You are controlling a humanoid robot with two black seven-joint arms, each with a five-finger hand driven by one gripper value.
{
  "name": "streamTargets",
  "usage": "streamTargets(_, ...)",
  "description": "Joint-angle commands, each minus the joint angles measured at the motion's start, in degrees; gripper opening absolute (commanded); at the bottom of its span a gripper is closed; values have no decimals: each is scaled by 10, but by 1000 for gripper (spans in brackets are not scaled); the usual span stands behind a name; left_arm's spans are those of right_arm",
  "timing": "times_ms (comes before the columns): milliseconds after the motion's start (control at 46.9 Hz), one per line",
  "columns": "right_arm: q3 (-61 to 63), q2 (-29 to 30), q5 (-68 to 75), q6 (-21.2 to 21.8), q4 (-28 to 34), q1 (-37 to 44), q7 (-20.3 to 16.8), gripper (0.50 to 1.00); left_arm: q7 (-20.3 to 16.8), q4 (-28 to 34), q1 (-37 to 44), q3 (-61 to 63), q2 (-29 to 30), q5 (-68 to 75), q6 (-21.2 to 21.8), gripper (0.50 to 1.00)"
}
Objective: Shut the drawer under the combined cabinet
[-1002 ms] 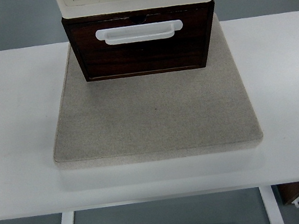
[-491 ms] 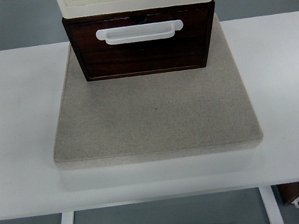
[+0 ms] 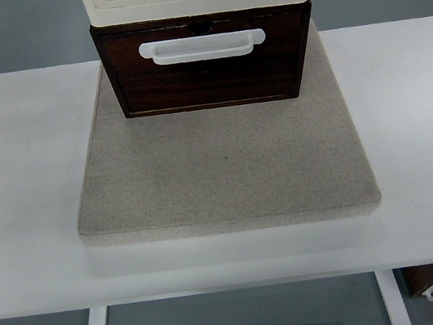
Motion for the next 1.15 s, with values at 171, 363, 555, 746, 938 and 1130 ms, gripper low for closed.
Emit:
streamTargets(171, 0, 0, -1, 1, 1, -1, 0, 952, -2, 131, 4, 13, -5, 0, 14, 1000)
streamTargets(363, 1, 0, -1, 1, 2, -2, 1, 952, -3, 147, 51, 39, -41, -2, 11, 1000)
streamTargets(555, 2, 0, -1, 1, 2, -4, 4, 952, -3, 146, 94, 40, -78, -30, 1, 1000)
streamTargets(746, 4, 0, 1, 0, 1, -4, 5, 952, -1, 147, 134, 40, -117, -34, -31, 1000)
streamTargets(938, 6, 0, 1, -3, 0, -4, 5, 952, 1, 147, 154, 43, -145, -34, -84, 1000)
streamTargets(1130, 6, 0, 1, 0, 0, -5, 3, 952, 0, 140, 154, 44, -163, -33, -89, 1000)
